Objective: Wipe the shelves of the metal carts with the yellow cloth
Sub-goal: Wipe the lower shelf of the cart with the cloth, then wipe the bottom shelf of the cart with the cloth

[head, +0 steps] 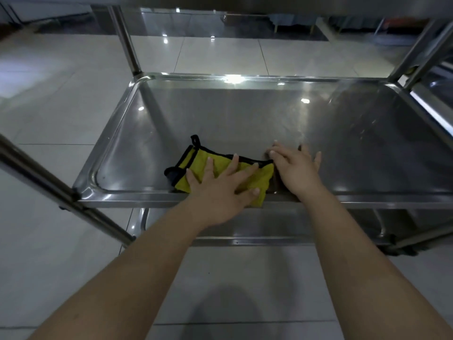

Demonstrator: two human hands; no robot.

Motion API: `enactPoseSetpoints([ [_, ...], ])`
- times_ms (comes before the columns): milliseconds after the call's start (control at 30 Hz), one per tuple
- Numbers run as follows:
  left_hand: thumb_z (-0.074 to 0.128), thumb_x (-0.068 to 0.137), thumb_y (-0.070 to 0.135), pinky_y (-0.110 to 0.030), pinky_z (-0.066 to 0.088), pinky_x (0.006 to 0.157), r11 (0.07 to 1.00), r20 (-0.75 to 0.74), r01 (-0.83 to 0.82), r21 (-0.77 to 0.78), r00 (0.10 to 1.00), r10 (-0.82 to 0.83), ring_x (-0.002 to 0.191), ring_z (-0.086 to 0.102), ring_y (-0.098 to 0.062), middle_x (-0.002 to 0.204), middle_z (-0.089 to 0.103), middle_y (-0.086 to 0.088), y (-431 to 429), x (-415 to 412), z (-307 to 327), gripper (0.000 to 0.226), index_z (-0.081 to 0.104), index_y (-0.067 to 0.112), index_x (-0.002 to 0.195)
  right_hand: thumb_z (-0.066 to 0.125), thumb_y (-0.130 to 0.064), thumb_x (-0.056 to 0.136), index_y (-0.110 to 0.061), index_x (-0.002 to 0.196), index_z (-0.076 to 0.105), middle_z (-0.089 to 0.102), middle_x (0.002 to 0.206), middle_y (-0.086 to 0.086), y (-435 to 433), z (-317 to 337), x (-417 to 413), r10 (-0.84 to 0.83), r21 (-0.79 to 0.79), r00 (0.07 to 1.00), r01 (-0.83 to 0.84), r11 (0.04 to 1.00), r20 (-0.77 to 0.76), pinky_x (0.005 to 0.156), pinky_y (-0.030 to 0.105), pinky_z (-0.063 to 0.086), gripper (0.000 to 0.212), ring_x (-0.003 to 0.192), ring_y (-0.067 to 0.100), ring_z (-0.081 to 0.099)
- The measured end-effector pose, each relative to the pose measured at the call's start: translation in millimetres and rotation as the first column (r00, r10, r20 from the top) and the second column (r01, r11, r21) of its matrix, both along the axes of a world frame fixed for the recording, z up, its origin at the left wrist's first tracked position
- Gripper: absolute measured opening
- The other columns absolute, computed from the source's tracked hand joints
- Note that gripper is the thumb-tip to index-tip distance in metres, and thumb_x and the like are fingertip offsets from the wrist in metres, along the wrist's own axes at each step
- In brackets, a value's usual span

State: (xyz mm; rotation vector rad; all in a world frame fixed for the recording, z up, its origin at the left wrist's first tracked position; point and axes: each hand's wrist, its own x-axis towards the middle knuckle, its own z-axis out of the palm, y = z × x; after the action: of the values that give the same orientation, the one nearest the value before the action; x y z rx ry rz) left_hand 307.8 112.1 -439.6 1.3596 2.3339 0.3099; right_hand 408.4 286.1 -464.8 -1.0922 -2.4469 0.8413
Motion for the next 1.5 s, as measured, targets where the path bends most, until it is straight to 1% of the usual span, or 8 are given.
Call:
enactPoseSetpoints([
  [133, 0.066, 0.078, 0.060, -0.050, 0.004, 0.119, 0.978, 0.056, 0.013, 0.207, 0.998, -0.025, 0.149, 0.000, -0.021, 0.160, 0.014, 0.010, -42.1, -33.4, 5.0, 0.078, 0.031, 0.044, 0.146, 0.063, -0.016, 0.093, -0.024, 0.101, 0.069, 0.069, 0.100, -0.007, -29.5, 17.6, 17.0, 0.064, -0.076, 0.903, -0.106, 0.991, -0.425, 0.090, 0.012, 0.042, 0.013, 0.101, -0.004, 0.060],
  [267, 0.066, 0.080, 0.055, -0.041, 0.003, 0.119, 0.971, -0.029, -0.010, 0.240, 0.999, 0.017, 0.149, 0.001, -0.017, 0.158, 0.021, 0.008, -77.6, -69.0, -3.1, 0.075, 0.035, 0.037, 0.146, 0.076, -0.028, 0.082, -0.015, 0.109, 0.071, 0.063, 0.116, 0.005, -66.1, 11.1, 16.2, 0.143, 0.153, 0.963, -0.110, 0.982, -0.229, 0.100, 0.029, 0.038, 0.031, 0.114, 0.025, 0.053],
  [433, 0.054, 0.088, 0.057, -0.044, -0.008, 0.118, 0.985, -0.078, 0.068, 0.161, 0.995, -0.056, 0.148, 0.000, -0.017, 0.159, 0.018, 0.010, -82.5, -77.2, -10.7, 0.065, 0.030, 0.041, 0.147, 0.068, -0.064, 0.074, -0.035, 0.141, 0.045, 0.020, 0.160, -0.008, -95.9, -5.3, 21.5, 0.184, 0.198, 0.980, -0.197, 0.960, 0.082, 0.117, 0.043, 0.014, 0.076, 0.144, 0.023, 0.014],
  [600, 0.063, 0.087, 0.047, -0.054, 0.004, 0.118, 0.952, -0.144, 0.017, 0.305, 0.989, 0.028, 0.142, 0.029, -0.022, 0.148, 0.043, 0.006, -93.5, -60.4, -16.8, 0.051, 0.052, 0.036, 0.135, 0.078, -0.029, 0.079, -0.023, 0.131, 0.060, 0.046, 0.147, -0.002, -98.9, -11.1, 28.6, 0.168, 0.217, 0.979, -0.139, 0.966, -0.118, 0.113, 0.047, 0.025, 0.056, 0.135, 0.033, 0.037],
  [833, 0.068, 0.083, 0.017, -0.064, 0.035, 0.101, 0.792, -0.278, 0.102, 0.602, 0.957, 0.087, 0.103, 0.061, -0.033, 0.105, 0.071, -0.007, -104.4, -40.4, 1.3, 0.022, 0.073, 0.009, 0.103, 0.072, -0.020, 0.083, -0.010, 0.119, 0.066, 0.062, 0.124, 0.006, -108.0, 11.9, 41.7, 0.267, 0.332, 0.933, -0.179, 0.926, -0.242, 0.109, 0.054, 0.031, 0.038, 0.134, 0.033, 0.039],
  [1000, 0.055, 0.093, 0.037, -0.033, 0.050, 0.072, 0.670, 0.020, -0.017, 0.742, 1.000, 0.004, 0.082, 0.060, -0.011, 0.091, 0.065, 0.010, -122.3, -19.5, 20.0, 0.022, 0.065, 0.023, 0.105, 0.068, -0.034, 0.080, -0.044, 0.106, 0.048, 0.055, 0.103, -0.026, -126.7, 41.2, 57.6, 0.181, 0.100, 0.823, -0.151, 0.983, -0.538, 0.089, 0.021, 0.045, 0.034, 0.099, 0.000, 0.055],
  [1167, 0.063, 0.089, 0.042, -0.007, 0.044, 0.065, 0.601, 0.333, -0.309, 0.738, 0.940, 0.074, 0.086, 0.060, 0.007, 0.096, 0.061, 0.032, -133.8, 11.2, 12.2, 0.011, 0.057, 0.044, 0.098, 0.072, -0.028, 0.082, -0.039, 0.103, 0.056, 0.061, 0.101, -0.010, -144.2, 38.5, 80.1, 0.067, -0.085, 0.786, -0.151, 0.985, -0.615, 0.084, 0.030, 0.048, 0.028, 0.096, 0.014, 0.060],
  [1500, 0.075, 0.083, 0.020, -0.024, 0.053, 0.080, 0.852, 0.703, -0.423, 0.310, 0.705, 0.094, 0.094, 0.065, -0.006, 0.101, 0.069, 0.005, -117.6, 42.6, -97.5, 0.025, 0.065, 0.029, 0.104, 0.062, -0.025, 0.092, -0.034, 0.098, 0.057, 0.062, 0.089, -0.029, -146.2, -64.3, 137.2, -0.131, -0.242, 0.924, 0.044, 0.969, -0.358, 0.069, 0.005, 0.039, 0.012, 0.087, -0.009, 0.057],
])
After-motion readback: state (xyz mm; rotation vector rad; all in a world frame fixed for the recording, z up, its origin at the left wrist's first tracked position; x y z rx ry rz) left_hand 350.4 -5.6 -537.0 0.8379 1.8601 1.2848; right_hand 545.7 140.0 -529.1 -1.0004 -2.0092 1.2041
